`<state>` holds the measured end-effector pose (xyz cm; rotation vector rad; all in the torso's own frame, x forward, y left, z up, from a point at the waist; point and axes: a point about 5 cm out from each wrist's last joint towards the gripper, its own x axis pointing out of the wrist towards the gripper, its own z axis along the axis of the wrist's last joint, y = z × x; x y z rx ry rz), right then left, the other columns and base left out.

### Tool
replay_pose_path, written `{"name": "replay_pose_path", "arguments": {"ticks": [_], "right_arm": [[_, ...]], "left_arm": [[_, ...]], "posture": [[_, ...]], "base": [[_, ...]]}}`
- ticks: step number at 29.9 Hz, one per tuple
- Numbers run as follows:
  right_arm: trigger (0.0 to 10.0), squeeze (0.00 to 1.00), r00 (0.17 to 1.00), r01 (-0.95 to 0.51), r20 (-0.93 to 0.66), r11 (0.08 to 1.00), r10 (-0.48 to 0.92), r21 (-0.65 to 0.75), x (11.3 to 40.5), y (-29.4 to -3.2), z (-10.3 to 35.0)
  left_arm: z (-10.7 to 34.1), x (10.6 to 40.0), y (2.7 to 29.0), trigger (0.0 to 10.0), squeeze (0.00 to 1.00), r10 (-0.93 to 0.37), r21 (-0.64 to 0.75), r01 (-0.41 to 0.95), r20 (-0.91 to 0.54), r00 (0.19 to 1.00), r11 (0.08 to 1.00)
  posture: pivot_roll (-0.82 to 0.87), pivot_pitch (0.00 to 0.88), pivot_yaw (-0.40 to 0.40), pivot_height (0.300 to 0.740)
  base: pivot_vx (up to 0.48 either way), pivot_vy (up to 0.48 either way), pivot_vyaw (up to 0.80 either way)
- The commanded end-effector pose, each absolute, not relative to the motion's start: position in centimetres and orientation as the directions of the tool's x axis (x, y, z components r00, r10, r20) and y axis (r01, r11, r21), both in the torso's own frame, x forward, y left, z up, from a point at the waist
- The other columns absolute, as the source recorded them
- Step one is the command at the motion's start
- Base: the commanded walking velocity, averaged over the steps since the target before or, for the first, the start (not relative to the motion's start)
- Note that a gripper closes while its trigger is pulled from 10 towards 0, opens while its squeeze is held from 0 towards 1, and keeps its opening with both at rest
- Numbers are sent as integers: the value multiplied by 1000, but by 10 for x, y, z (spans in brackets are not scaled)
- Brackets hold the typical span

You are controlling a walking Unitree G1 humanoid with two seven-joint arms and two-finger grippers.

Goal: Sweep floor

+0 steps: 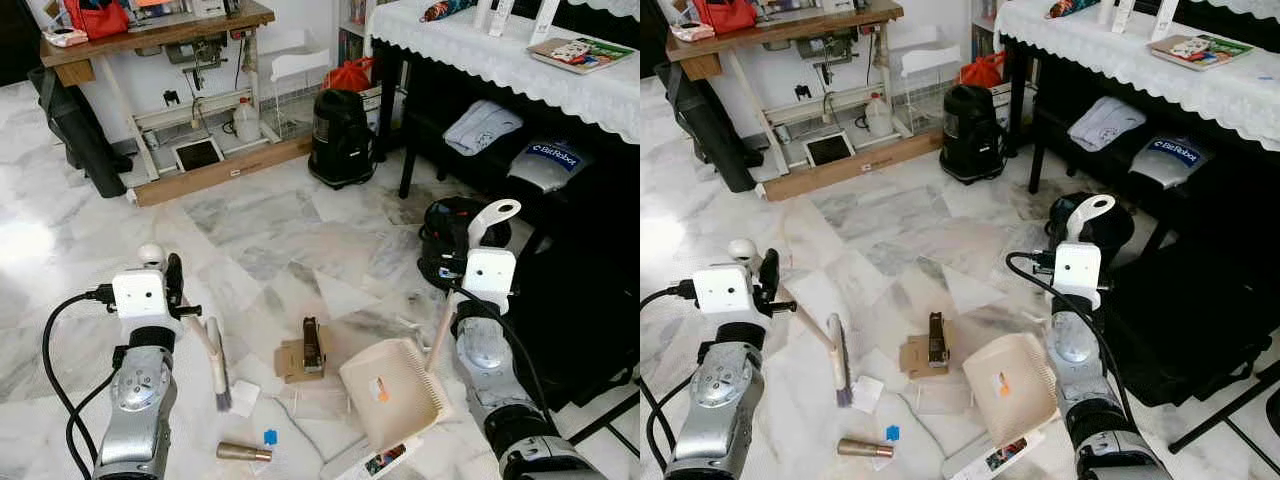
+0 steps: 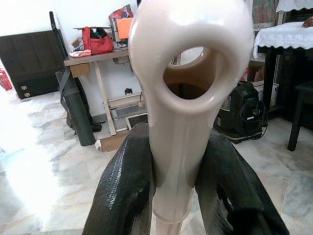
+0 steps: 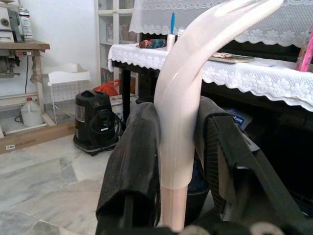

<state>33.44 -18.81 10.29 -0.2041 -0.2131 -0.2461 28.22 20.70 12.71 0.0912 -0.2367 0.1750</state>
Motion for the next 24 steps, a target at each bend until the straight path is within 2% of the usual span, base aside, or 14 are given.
{"name": "replay_pose_path", "arguments": {"ticks": [1,17,24], "right_arm": [[10000,0,938,262,274,952,-212,-159,336,-186,113],[10000,0,939,266,266,951,-219,-155,336,-185,111],[10000,0,937,272,268,950,-225,-153,337,-187,112]], "left_arm": [[138,285,206,10000,0,149,89,-184,310,939,979],[140,287,204,10000,0,117,131,-169,331,936,977],[141,288,203,10000,0,118,128,-169,336,935,977]], "posture": [[-22,0,55,740],[-19,0,63,740],[-22,0,63,740]], "base": [[0,0,0],[0,0,0],[-281,0,0]]}}
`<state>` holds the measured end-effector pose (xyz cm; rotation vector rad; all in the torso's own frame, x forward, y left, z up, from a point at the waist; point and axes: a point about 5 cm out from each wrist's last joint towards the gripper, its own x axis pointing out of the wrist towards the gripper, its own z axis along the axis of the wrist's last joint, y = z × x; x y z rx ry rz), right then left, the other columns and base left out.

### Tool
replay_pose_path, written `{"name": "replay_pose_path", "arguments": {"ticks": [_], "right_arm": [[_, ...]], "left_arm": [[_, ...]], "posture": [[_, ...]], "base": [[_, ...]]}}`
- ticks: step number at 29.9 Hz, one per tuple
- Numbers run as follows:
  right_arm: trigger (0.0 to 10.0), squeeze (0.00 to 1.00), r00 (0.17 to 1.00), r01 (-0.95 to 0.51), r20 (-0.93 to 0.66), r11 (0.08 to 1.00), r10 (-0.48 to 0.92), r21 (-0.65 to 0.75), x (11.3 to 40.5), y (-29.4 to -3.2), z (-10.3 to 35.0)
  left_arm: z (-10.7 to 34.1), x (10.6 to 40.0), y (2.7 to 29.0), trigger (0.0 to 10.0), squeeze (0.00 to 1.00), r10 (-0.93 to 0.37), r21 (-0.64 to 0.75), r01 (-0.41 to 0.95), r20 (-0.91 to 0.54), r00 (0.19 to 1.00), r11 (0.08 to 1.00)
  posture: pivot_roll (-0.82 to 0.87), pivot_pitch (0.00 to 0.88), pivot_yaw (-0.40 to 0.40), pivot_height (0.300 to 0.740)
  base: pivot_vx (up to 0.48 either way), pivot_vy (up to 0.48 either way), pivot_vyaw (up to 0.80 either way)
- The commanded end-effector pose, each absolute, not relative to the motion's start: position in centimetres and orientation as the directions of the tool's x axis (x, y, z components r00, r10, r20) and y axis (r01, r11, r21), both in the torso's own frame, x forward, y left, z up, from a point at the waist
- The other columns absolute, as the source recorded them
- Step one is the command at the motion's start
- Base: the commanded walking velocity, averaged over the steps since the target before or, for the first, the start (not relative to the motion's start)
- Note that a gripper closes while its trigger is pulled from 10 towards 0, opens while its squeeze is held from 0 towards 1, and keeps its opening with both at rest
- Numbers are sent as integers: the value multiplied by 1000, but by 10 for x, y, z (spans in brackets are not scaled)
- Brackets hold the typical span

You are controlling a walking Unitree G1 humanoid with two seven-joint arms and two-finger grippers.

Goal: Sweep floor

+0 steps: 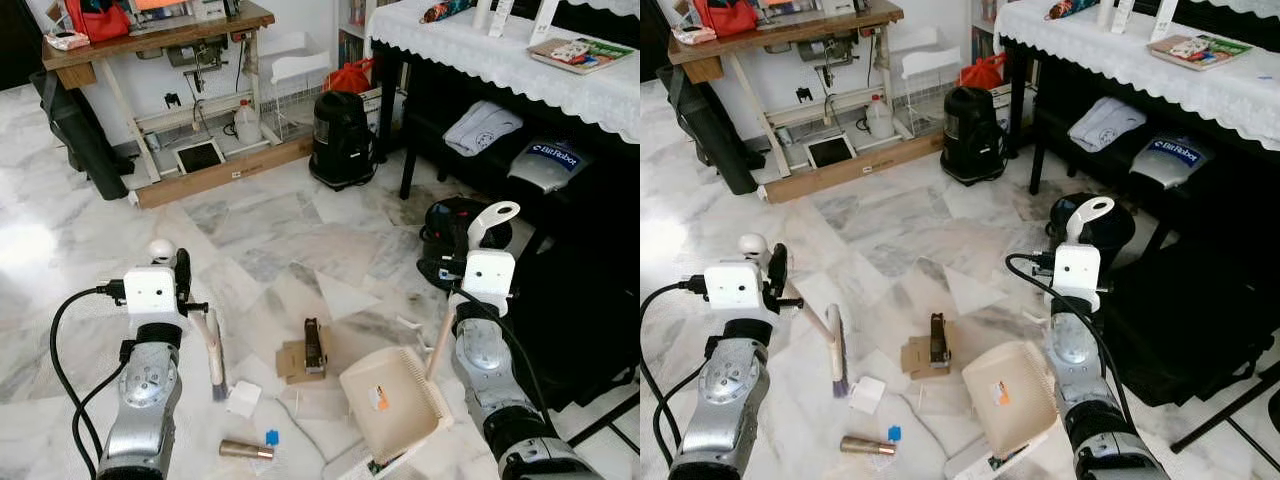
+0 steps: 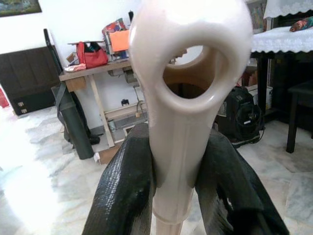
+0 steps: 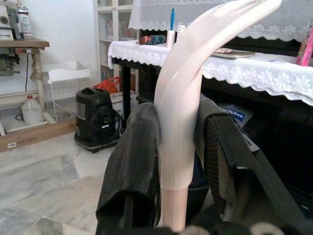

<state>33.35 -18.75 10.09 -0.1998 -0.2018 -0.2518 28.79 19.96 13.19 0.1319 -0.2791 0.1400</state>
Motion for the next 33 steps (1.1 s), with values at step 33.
{"name": "replay_pose_path", "arguments": {"ticks": [33], "right_arm": [[10000,0,932,277,284,949,-228,-150,339,-188,120]], "left_arm": [[141,288,208,10000,0,164,107,-213,347,923,971]], "posture": [[-25,15,49,740]], "base": [[-199,0,0]]}}
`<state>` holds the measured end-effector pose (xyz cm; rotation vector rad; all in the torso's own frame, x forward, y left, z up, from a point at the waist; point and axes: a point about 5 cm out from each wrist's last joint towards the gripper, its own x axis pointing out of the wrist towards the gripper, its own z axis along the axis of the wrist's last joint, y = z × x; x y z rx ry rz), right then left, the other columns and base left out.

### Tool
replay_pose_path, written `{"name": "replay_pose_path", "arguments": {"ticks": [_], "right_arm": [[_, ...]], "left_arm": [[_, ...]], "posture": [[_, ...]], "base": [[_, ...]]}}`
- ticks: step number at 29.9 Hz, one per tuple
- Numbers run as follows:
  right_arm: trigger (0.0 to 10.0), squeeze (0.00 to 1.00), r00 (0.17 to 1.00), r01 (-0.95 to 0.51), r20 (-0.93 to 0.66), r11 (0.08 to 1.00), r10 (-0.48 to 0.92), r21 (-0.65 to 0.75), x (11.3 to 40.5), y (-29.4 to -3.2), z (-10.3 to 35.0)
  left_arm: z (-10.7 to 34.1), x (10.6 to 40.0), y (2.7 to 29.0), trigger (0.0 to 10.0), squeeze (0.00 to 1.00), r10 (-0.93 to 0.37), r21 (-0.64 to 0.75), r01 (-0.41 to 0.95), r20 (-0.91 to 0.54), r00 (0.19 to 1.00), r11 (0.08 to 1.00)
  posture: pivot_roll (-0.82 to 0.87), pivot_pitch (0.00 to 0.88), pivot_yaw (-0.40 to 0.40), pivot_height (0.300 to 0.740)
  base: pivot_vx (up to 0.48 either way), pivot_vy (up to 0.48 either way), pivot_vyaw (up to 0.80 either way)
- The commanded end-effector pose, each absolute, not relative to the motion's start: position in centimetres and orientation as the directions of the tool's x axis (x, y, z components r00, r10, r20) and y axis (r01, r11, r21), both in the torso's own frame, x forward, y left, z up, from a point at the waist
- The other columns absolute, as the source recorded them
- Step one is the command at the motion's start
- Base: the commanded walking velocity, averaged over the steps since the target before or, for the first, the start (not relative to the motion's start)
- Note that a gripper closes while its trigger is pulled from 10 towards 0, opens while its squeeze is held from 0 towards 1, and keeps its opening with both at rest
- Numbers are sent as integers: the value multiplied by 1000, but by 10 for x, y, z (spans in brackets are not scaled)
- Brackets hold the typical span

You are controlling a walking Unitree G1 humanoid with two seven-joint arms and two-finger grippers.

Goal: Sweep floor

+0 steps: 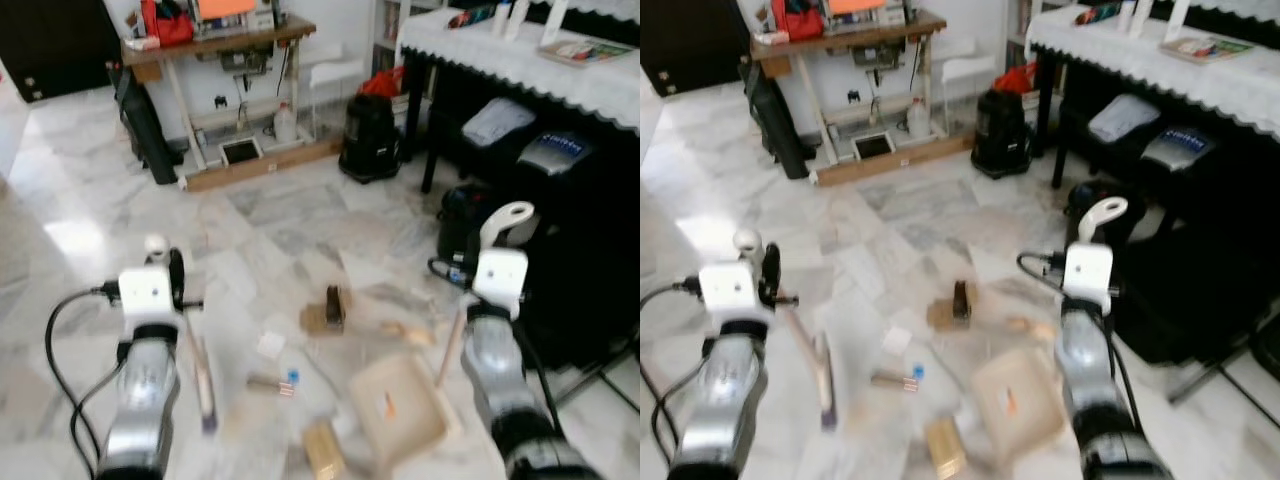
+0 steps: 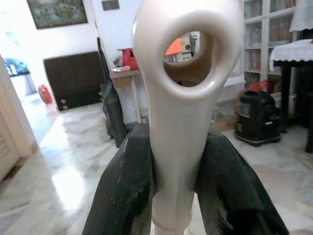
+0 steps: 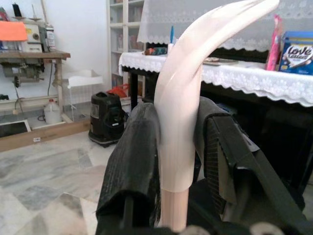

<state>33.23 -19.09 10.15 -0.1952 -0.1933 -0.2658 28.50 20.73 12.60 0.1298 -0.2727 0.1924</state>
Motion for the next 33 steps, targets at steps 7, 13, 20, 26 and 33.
{"name": "replay_pose_path", "arguments": {"ticks": [7,13,20,26,33], "right_arm": [[10000,0,935,273,273,950,-226,-152,336,-186,116],[10000,0,944,265,244,952,-223,-154,333,-183,109],[10000,0,949,253,226,958,-219,-136,334,-181,109],[10000,0,948,249,241,957,-209,-149,334,-180,110],[10000,0,949,243,243,957,-201,-157,334,-177,110]], "left_arm": [[139,288,208,10000,0,159,94,-200,333,930,975],[131,288,207,10000,0,138,91,-171,293,946,981],[126,290,209,10000,0,148,53,-167,253,956,985],[127,290,208,10000,0,142,54,-161,254,957,986],[128,291,208,10000,0,133,54,-151,255,958,987]], "posture": [[-30,27,49,740],[-32,34,49,740],[-32,35,48,740],[-32,28,48,740],[-30,19,48,740]], "base": [[0,0,0],[0,0,0],[0,122,-322],[0,480,-517],[0,480,0]]}}
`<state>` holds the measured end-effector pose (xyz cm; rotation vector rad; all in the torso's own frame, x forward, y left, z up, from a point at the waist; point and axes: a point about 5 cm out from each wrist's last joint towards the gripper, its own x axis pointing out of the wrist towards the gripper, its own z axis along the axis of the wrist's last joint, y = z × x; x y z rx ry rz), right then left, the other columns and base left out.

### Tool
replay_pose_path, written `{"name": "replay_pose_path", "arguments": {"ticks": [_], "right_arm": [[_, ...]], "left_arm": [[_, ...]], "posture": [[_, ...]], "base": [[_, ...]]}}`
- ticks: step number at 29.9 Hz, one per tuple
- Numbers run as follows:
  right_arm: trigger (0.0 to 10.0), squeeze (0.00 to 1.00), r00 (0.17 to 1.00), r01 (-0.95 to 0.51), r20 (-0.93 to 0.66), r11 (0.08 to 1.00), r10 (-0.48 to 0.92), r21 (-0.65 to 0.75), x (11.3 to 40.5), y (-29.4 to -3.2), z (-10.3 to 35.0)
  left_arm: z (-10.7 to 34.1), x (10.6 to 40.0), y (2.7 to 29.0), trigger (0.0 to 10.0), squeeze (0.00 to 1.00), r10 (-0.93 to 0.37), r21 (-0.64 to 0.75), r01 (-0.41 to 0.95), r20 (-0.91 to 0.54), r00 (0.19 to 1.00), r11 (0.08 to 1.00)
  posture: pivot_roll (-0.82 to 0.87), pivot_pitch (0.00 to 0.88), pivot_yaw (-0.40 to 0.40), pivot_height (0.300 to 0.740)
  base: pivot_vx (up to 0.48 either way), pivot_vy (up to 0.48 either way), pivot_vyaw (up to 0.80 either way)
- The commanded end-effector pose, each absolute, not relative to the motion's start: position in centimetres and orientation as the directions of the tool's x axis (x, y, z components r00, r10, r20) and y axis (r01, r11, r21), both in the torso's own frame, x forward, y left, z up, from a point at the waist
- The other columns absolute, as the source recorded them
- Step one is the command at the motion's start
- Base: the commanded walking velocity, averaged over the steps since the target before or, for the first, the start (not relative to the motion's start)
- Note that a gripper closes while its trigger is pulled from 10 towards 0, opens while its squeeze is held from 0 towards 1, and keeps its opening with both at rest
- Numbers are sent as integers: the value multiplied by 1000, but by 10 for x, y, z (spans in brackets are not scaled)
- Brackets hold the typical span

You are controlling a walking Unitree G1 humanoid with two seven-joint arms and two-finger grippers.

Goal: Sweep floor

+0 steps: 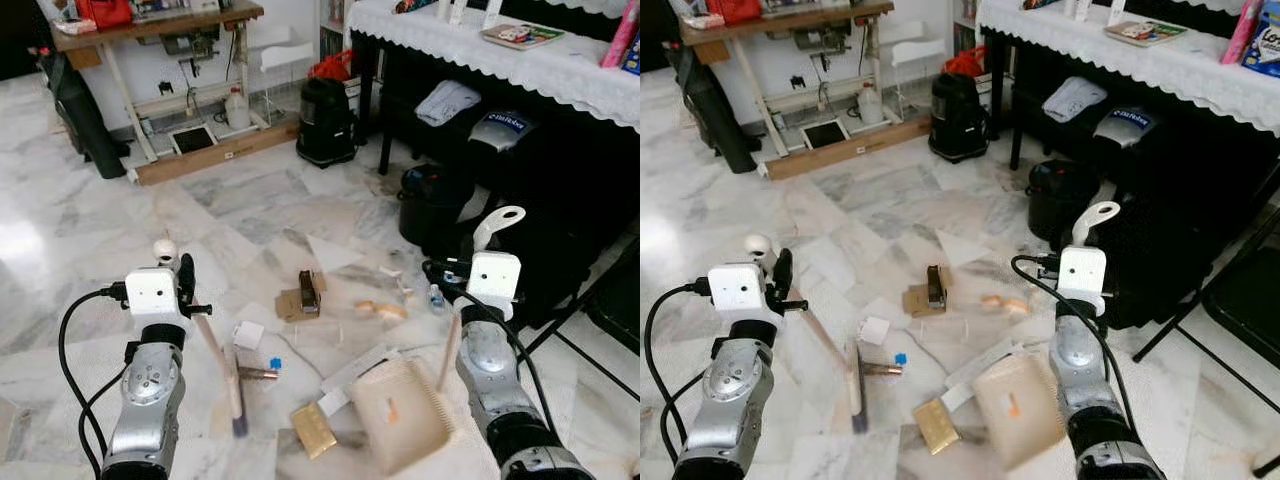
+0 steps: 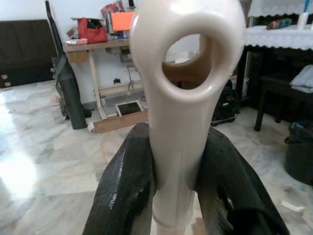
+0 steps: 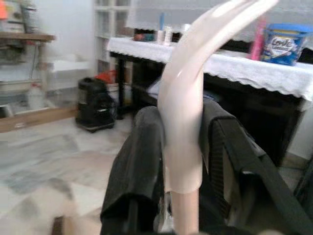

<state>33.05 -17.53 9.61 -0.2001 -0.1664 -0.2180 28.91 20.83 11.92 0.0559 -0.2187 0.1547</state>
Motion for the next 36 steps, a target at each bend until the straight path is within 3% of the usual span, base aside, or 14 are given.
{"name": "replay_pose_path", "arguments": {"ticks": [1,8,20,36], "right_arm": [[10000,0,950,243,237,959,-205,-144,334,-177,110],[10000,0,952,238,227,962,-204,-133,336,-176,110],[10000,0,952,238,230,962,-203,-135,335,-174,109],[10000,0,958,268,153,945,-241,-187,324,-186,84]], "left_arm": [[128,291,207,10000,0,131,53,-149,255,958,987],[130,293,206,10000,0,120,57,-140,268,956,988],[135,294,203,10000,0,84,64,-108,300,950,992],[130,292,193,10000,0,22,50,-37,275,961,998]], "posture": [[-30,16,48,740],[-30,0,52,740],[-30,0,59,740],[-22,10,64,740]], "base": [[0,480,0],[0,480,-439],[0,0,-705],[0,0,0]]}}
